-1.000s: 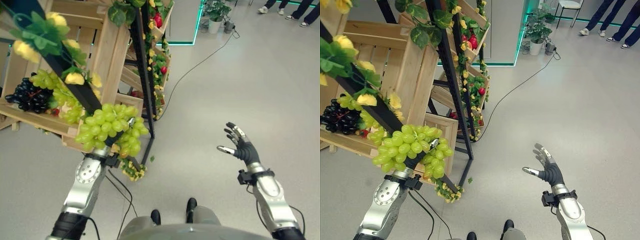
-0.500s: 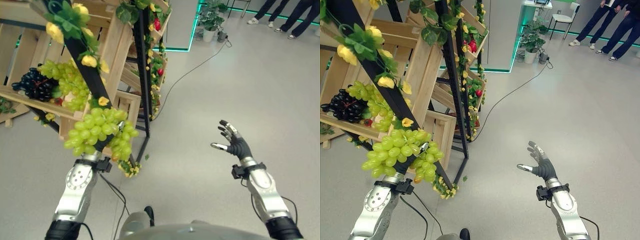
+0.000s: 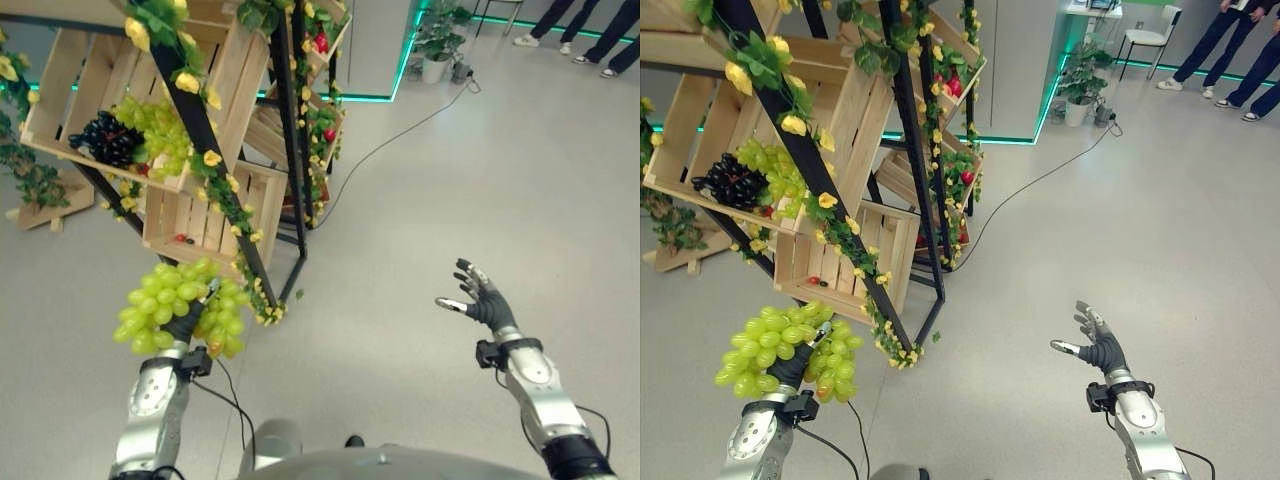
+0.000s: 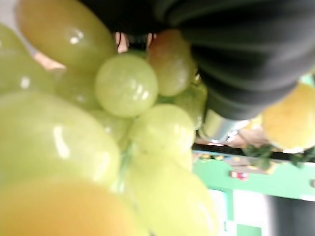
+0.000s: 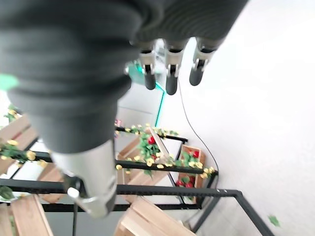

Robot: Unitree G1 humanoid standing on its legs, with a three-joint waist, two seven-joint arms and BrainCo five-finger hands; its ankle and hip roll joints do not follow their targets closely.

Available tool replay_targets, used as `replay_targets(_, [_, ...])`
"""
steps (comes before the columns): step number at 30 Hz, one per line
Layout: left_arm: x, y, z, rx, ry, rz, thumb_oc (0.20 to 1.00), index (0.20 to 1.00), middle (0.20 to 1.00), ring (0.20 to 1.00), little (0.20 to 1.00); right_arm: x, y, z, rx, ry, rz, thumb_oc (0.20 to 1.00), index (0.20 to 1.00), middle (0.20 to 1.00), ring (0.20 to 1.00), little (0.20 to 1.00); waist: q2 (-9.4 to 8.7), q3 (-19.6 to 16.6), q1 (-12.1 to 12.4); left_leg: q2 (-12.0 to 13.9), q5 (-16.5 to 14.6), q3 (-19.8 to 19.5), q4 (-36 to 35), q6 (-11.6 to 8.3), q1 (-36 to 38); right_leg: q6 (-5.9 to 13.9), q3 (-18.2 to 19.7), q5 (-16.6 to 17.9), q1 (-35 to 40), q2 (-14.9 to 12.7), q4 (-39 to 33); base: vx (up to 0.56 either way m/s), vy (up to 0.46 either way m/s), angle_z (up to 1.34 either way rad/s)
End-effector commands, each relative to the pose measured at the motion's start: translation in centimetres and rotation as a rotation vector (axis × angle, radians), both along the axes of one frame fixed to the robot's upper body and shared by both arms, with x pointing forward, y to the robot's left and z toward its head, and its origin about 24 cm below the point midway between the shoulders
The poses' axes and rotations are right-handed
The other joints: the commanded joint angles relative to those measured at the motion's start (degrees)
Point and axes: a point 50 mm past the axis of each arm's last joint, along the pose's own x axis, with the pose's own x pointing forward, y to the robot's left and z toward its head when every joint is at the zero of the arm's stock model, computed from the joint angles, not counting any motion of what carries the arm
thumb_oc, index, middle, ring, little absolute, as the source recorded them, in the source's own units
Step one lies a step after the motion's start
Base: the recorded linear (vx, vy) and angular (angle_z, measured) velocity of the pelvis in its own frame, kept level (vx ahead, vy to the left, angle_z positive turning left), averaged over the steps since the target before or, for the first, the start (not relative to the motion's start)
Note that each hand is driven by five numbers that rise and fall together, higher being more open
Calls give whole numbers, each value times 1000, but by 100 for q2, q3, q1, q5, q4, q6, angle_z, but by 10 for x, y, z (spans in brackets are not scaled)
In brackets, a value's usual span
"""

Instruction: Pick up the fruits from the basket on one side to the basket on the other side

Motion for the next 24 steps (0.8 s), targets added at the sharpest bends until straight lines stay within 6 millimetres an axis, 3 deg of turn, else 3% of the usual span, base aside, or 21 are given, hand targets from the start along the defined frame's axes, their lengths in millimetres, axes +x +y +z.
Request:
replay_targets(1, [21,-2,47,127,-223,-59,200,200,200,200,200,7,-4,20,-3,-123,-22,1000,1000,1000,1000,1000,-138,-222,-53,-192,73,-1,370,123,-319,779,-218,-157,219,-473,-99,29,154,37])
replay_targets(4, [20,-2,53,156,-246,-72,200,200,200,200,200,3,-2,17,21,-110,-19,1000,1000,1000,1000,1000,-148,-292,-110,-347,-182,92,239,320,-215,921,-194,-1,253,-659,-123,51,176,17])
replay_targets(13, [22,-5,60,187,-261,-115,200,200,200,200,200,-1,-5,17,8,-111,-42,1000,1000,1000,1000,1000,-148,-348,-167,-589,-258,117,161,488,-236,1095,-228,114,214,-957,-4,51,189,5])
replay_targets(18, [24,-3,63,209,-265,-112,200,200,200,200,200,0,1,13,28,-110,-40,1000,1000,1000,1000,1000,-71,-278,-266,-662,-253,184,-33,613,-142,1137,-192,176,-261,-1092,792,44,243,12])
replay_targets(20, [23,-3,63,219,-263,-113,200,200,200,200,200,3,6,14,35,-112,-20,1000,1000,1000,1000,1000,-66,-258,-278,-636,-205,292,-169,611,-93,1151,-268,157,-422,-921,825,52,98,-13])
replay_targets(22, [23,-4,62,202,-263,-113,200,200,200,200,200,-3,4,12,41,-101,-21,1000,1000,1000,1000,1000,-141,-222,-382,-712,-144,225,-293,600,16,1142,51,81,-724,-328,648,113,34,-26])
replay_targets(24, [23,-5,61,192,-262,-115,200,200,200,200,200,-4,3,11,40,-101,-26,1000,1000,1000,1000,1000,-164,-212,-410,-746,-172,212,-231,579,17,1094,65,100,-699,-254,466,80,-25,-7])
